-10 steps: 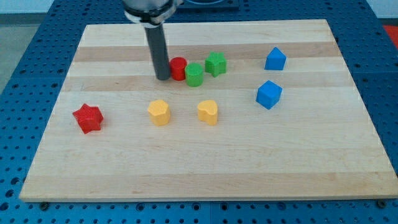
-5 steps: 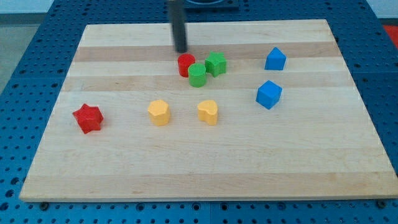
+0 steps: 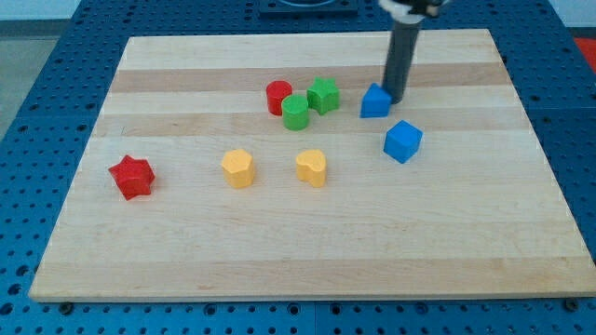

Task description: Move blue triangle at bottom right to green star

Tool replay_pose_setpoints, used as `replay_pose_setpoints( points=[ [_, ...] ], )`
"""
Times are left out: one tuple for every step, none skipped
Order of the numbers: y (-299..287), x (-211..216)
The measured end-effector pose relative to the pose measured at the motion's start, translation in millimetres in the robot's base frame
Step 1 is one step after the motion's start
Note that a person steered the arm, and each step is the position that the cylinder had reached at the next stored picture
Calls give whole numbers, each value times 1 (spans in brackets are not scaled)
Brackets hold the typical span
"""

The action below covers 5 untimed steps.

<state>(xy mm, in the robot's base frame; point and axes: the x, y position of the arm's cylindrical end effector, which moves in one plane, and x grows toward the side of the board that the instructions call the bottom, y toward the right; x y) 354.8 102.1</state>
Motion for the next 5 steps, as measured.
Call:
replay_pose_setpoints(
  points=[
    [5,8],
    [55,8],
    [59,28],
    [43,34],
    [25,32]
  ],
)
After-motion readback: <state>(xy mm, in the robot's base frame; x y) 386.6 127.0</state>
